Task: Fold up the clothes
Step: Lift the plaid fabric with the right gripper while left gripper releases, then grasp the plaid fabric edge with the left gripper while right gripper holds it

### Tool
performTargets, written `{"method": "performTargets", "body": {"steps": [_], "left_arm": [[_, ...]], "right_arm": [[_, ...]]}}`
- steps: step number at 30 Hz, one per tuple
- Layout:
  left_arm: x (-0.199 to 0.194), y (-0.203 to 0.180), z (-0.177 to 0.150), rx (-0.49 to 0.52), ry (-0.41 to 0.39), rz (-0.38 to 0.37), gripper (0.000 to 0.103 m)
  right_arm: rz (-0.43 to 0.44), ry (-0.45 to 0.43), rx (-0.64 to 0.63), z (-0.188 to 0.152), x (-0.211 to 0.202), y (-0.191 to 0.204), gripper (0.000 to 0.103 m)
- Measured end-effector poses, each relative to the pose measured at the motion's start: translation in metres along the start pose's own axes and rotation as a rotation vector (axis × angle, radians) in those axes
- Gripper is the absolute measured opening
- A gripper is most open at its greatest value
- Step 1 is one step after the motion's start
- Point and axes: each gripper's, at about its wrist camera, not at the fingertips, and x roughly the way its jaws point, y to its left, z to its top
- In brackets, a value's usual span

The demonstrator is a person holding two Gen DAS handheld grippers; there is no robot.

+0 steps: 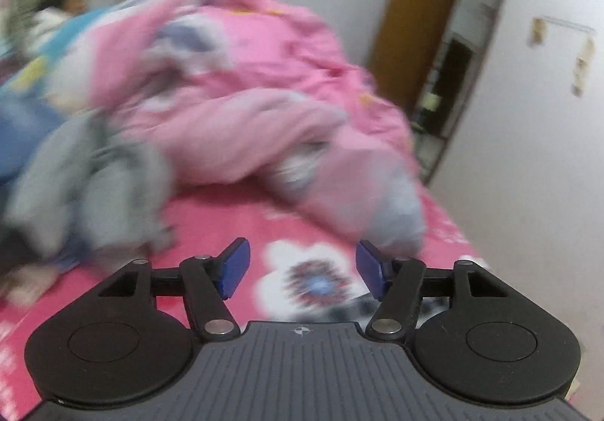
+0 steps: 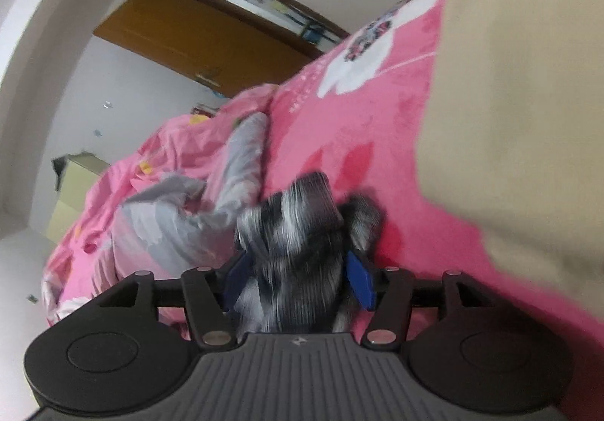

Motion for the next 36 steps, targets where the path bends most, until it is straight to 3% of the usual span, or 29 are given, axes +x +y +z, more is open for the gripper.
{"method": "performTargets", "body": {"steps": [3,5,9,15,18,21,27,31,33,34,36], "left_arm": [[-0.012,0.043,-0.030,-0.072,0.050,0.020,0.063],[-0.006,0.064,-0.054,-0.123,0.098,0.008,0.063],[0.024,0.090,-0.093,-0.198,0.212,-0.076,0.063],[0.087,0.101,-0.146,-0.291,0.345,-0.172,0.063],[0.119,0.101,-0.161,-0.315,0.390,-0.206,0.060],[0.153,0.102,-0.165,-0.354,0.425,-0.234,0.056],[0.204,0.103,-0.166,-0.379,0.454,-0.291,0.053],[0.223,0.101,-0.164,-0.387,0.438,-0.321,0.052],[0.229,0.098,-0.165,-0.385,0.423,-0.323,0.045],[0.232,0.096,-0.166,-0.382,0.415,-0.318,0.039],[0.236,0.094,-0.168,-0.385,0.400,-0.309,0.022]], "right_arm": [[-0.035,0.006,-0.073,-0.021,-0.041,0.018,0.071],[-0.023,0.008,-0.156,-0.041,-0.075,0.036,0.071],[0.032,0.066,-0.446,-0.098,-0.129,0.087,0.072],[0.166,0.187,-1.132,-0.232,-0.162,0.165,0.072],[0.163,0.191,-1.513,-0.300,-0.163,0.186,0.072],[0.190,0.211,-1.747,-0.341,-0.155,0.194,0.072],[0.174,0.327,-1.970,-0.375,-0.118,0.191,0.071],[0.169,0.350,-1.968,-0.378,-0.098,0.186,0.071],[0.152,0.347,-1.926,-0.374,-0.091,0.187,0.068],[0.136,0.345,-1.902,-0.372,-0.089,0.186,0.060],[0.100,0.337,-1.859,-0.369,-0.085,0.185,0.054]]}}
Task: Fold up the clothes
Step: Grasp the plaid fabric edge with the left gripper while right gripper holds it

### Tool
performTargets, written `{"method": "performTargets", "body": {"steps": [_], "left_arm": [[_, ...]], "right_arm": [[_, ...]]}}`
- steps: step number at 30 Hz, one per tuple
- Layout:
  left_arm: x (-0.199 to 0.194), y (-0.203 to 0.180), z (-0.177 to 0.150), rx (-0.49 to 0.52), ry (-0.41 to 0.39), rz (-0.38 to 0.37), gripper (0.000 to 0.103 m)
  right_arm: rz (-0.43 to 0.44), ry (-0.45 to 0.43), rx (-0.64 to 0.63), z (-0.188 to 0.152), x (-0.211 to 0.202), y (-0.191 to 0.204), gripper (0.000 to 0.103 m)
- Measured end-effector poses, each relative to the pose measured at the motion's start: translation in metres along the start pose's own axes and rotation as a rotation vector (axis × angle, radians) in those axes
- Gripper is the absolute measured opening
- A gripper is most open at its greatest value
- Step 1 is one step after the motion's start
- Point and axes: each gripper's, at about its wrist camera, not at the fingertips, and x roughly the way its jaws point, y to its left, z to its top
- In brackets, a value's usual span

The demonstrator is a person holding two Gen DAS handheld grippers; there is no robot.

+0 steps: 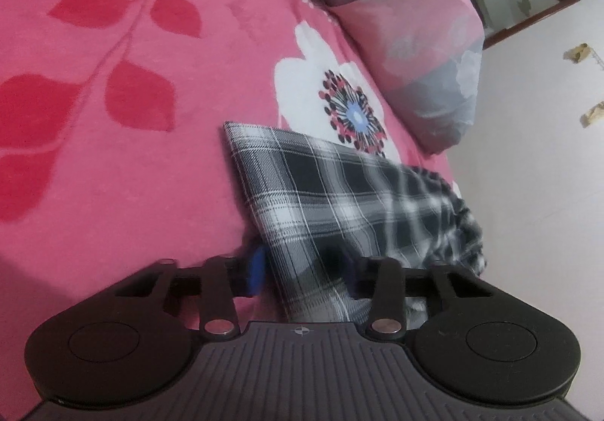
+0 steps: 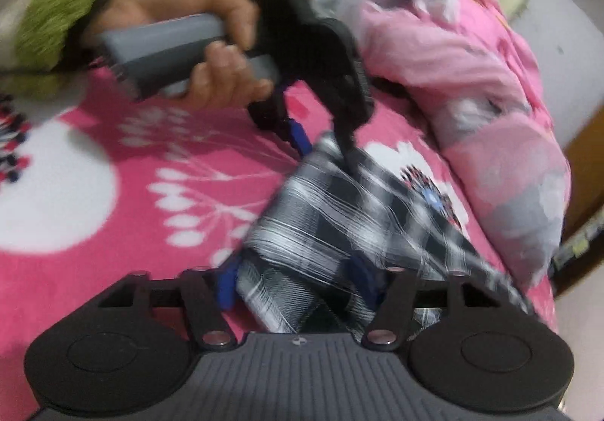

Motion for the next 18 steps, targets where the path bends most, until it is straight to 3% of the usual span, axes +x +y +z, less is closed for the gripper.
{"method": "performTargets", "body": {"steps": [1,3,7,11,18], "left_arm": [[0.003,0.000,0.000,-0.008,-0.004,0.002,0.008],[0.007,0.000,-0.002,-0.028,-0.010,0.005,0.004],[-0.006,-0.006,-0.002,-0.032,-0.063,-0.010,0.002],[-0.038,-0.003,0.004,-0.063,-0.096,-0.064,0.001],[-0.129,0.023,-0.004,-0.011,-0.130,-0.008,0.001]], "right_arm": [[-0.014,0.009,0.019,0.000,0.002,0.000,0.039],[-0.081,0.028,0.024,0.000,0.005,0.001,0.013],[-0.159,-0.006,0.026,0.008,-0.011,0.006,0.011],[-0.155,-0.016,0.029,0.021,-0.028,0.013,0.010],[-0.013,-0.089,0.045,0.063,-0.063,0.058,0.010]]}}
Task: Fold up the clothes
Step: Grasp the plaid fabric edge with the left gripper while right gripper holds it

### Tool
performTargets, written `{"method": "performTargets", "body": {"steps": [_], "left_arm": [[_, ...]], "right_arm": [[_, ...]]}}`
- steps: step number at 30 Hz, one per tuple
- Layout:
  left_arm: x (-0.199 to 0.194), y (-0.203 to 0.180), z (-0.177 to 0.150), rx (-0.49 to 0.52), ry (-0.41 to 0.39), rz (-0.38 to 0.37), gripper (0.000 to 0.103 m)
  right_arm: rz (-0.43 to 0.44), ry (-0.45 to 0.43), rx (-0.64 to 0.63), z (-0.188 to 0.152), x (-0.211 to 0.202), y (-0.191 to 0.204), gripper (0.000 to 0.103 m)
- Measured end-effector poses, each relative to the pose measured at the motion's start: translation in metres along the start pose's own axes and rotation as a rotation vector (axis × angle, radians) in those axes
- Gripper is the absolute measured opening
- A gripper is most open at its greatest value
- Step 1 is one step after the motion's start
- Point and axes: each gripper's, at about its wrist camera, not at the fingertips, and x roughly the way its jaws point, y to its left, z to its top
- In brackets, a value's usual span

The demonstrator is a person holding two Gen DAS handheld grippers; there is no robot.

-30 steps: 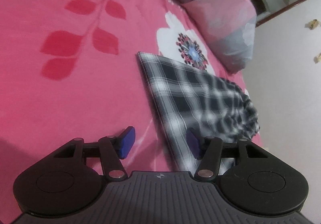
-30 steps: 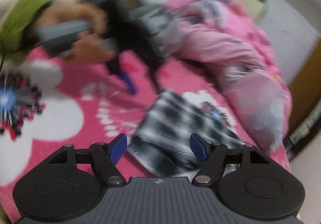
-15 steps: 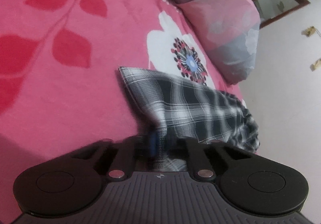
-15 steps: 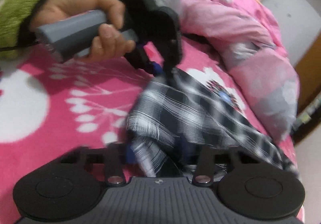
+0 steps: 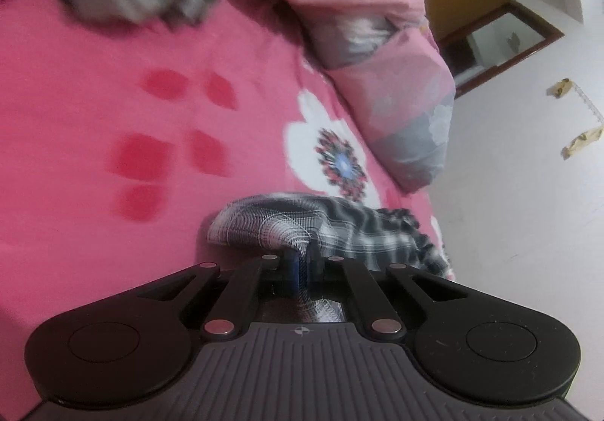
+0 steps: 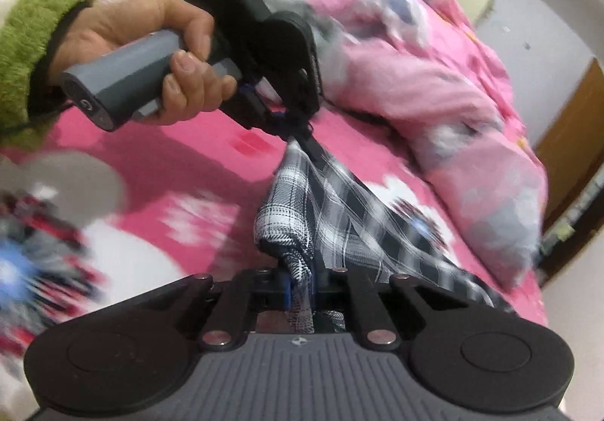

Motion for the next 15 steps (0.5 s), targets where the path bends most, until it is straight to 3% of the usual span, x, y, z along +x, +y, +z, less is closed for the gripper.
{"method": "performTargets", "body": {"steps": [6,8,9,10,12,13,15], "left_arm": [[-0.099,0.053,-0.009,-0.009,-0.076,0.125,0.001],[-0.108,0.074,-0.016,-0.034,-0.054,0.164,0.003],[-0.110,0.084,-0.020,-0.053,-0.041,0.188,0.003],[-0.112,0.092,-0.024,-0.070,-0.036,0.222,0.004],[-0.122,0.095,-0.031,-0.059,-0.069,0.258,0.016],[-0.129,0.092,-0.032,-0.044,-0.100,0.252,0.026],[-0.142,0.086,-0.035,-0.011,-0.164,0.241,0.028]], "right_arm": [[0.227,-0.092,0.066,0.038,-0.014,0.069,0.010],[0.302,-0.062,0.115,0.041,0.000,0.087,0.014],[0.332,-0.040,0.141,0.040,0.006,0.089,0.020],[0.358,-0.017,0.167,0.038,0.011,0.088,0.024],[0.403,0.007,0.228,0.031,0.015,0.077,0.027],[0.419,-0.010,0.269,0.026,0.008,0.062,0.036],[0.408,-0.074,0.347,0.012,-0.012,0.025,0.044]]}}
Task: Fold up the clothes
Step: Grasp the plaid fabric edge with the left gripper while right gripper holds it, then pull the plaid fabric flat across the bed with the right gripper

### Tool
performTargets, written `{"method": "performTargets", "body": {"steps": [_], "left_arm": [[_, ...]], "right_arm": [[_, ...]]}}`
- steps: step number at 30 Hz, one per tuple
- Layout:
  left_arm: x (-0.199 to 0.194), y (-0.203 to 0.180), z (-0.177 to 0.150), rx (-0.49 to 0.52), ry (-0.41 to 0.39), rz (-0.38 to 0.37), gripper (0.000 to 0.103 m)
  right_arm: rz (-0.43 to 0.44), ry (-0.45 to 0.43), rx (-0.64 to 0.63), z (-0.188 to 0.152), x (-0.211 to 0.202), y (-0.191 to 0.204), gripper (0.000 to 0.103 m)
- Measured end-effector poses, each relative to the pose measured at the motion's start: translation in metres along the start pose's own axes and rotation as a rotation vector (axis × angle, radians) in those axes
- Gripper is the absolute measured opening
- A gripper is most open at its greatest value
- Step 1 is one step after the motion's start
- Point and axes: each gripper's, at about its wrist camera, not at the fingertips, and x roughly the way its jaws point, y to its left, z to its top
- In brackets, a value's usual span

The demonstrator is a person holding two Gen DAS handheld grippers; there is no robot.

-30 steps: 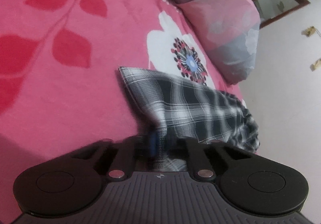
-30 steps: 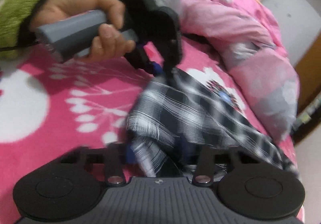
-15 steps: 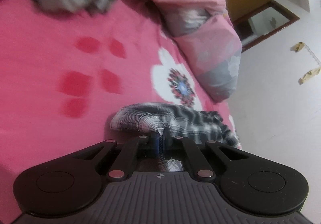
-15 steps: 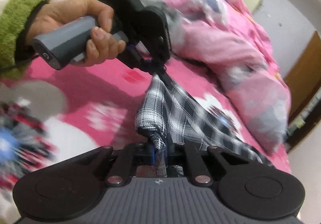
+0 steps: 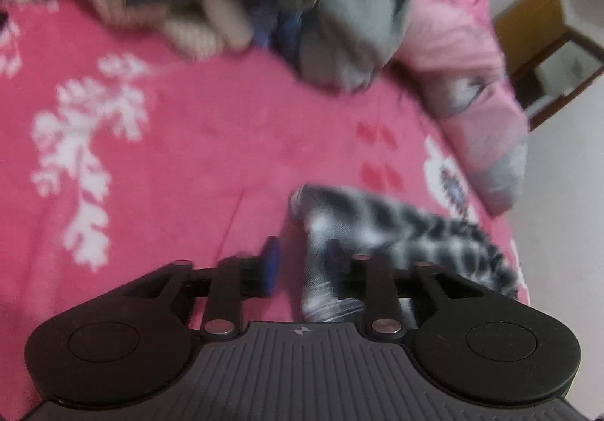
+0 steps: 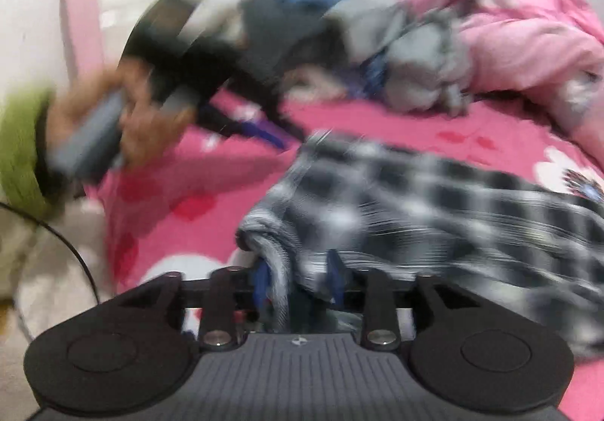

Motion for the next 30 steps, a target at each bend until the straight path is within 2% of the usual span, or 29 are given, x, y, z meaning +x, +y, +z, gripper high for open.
{"method": "performTargets", "body": {"steps": [2,4,6,8,11,14,17,18,19,20,22,27,30], "left_arm": [[-0.010,-0.010,0.000,0.041,-0.057,-0.015,0.034],[-0.013,-0.026,-0.002,0.101,-0.089,-0.022,0.037],[-0.010,-0.045,-0.007,0.176,-0.094,-0.025,0.042],[-0.002,-0.064,-0.016,0.254,-0.085,-0.021,0.047],[0.016,-0.086,-0.032,0.346,-0.069,0.005,0.048],[0.032,-0.097,-0.044,0.397,-0.045,0.039,0.048],[0.040,-0.101,-0.055,0.428,-0.023,0.060,0.048],[0.042,-0.100,-0.058,0.435,-0.018,0.064,0.048],[0.044,-0.101,-0.060,0.442,-0.014,0.070,0.048],[0.045,-0.101,-0.062,0.450,-0.013,0.076,0.048],[0.047,-0.101,-0.065,0.463,-0.014,0.085,0.048],[0.051,-0.103,-0.065,0.479,-0.022,0.078,0.048],[0.057,-0.104,-0.068,0.492,-0.006,0.075,0.048]], "right_arm": [[-0.066,-0.089,0.058,-0.001,-0.037,-0.038,0.047],[-0.169,-0.151,0.111,0.000,-0.065,-0.079,0.051],[-0.303,-0.173,0.160,0.004,-0.079,-0.125,0.051],[-0.386,-0.171,0.238,0.009,-0.078,-0.175,0.051],[-0.431,-0.146,0.326,0.019,-0.058,-0.235,0.050],[-0.490,-0.102,0.280,0.033,-0.024,-0.273,0.052],[-0.439,0.007,0.323,0.039,0.013,-0.310,0.057],[-0.407,0.058,0.358,0.036,0.025,-0.323,0.054],[-0.375,0.113,0.397,0.032,0.037,-0.333,0.037],[-0.361,0.145,0.416,0.028,0.044,-0.339,0.025],[-0.366,0.111,0.393,0.027,0.038,-0.335,0.008],[-0.406,-0.056,0.382,0.025,0.001,-0.332,0.008],[-0.452,-0.044,0.412,0.007,0.004,-0.344,0.007]]}}
